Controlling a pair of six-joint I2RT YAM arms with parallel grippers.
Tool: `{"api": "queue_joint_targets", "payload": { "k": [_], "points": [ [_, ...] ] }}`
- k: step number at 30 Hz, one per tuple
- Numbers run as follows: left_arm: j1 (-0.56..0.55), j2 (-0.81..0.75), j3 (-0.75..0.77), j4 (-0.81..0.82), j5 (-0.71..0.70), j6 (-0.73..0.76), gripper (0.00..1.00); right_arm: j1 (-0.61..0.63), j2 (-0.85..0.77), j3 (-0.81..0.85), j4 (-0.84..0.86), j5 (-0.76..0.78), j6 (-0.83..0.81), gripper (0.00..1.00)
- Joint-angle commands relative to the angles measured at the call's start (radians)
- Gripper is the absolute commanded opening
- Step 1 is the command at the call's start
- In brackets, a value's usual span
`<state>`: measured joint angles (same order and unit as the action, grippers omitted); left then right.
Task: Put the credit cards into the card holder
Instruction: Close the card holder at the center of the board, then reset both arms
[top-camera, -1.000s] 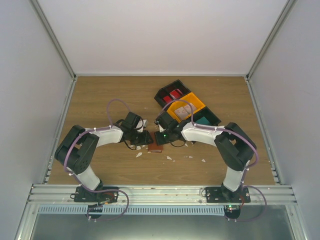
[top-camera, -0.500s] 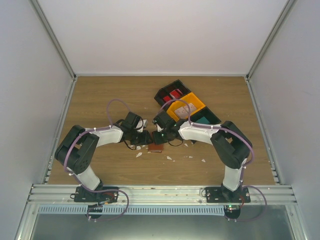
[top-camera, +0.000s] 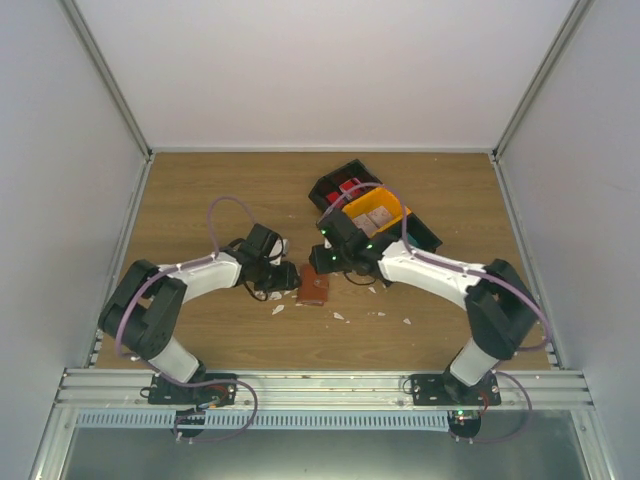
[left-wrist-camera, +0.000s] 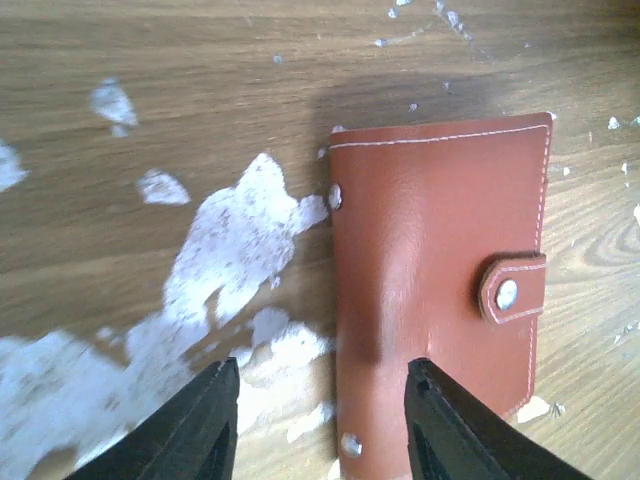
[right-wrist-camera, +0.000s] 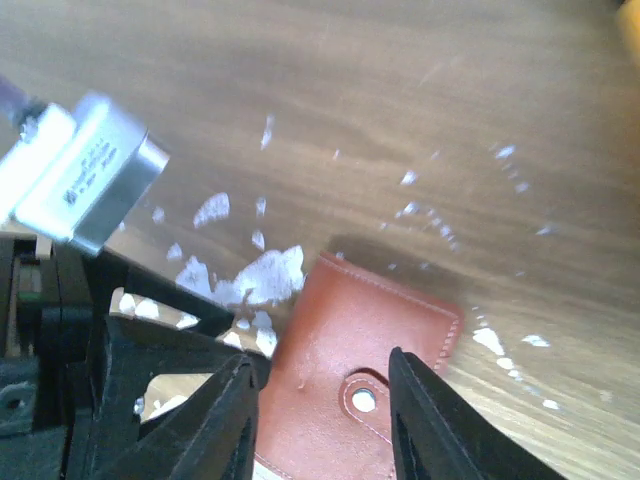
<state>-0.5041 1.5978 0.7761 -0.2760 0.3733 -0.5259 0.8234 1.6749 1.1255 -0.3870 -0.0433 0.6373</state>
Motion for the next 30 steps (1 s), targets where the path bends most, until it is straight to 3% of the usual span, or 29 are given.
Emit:
{"api": "queue_joint_targets", "payload": {
  "k": [1, 4, 6, 10, 13, 22, 30],
  "points": [
    [0.0, -0.148, 0.037, -0.106, -0.109, -0.004, 0.5, -0.008, -0.139, -0.006, -0.065, 0.208, 0.019, 0.42],
    [0.001, -0.285, 0.041, -0.128, -0.14, -0.012, 0.56, -0.009, -0.25, -0.034, -0.117, 0.323, 0.005, 0.51],
    [0.001, -0.398, 0.053, -0.159, -0.173, -0.021, 0.64, -0.01, -0.336, -0.051, -0.149, 0.377, -0.027, 0.62],
    [-0.001, -0.63, 0.094, -0.181, -0.228, 0.015, 0.98, -0.009, -0.486, -0.065, -0.232, 0.477, -0.062, 0.85],
    [-0.001, -0.782, 0.116, -0.175, -0.277, 0.043, 0.99, -0.009, -0.604, -0.063, -0.282, 0.543, -0.075, 0.99],
    [-0.001, -1.082, 0.166, -0.194, -0.453, 0.159, 0.99, -0.009, -0.873, -0.063, -0.375, 0.717, -0.132, 1.0],
    [-0.001, -1.184, 0.191, -0.224, -0.566, 0.211, 0.99, -0.01, -1.072, -0.078, -0.378, 0.828, -0.122, 1.0]
  ]
}}
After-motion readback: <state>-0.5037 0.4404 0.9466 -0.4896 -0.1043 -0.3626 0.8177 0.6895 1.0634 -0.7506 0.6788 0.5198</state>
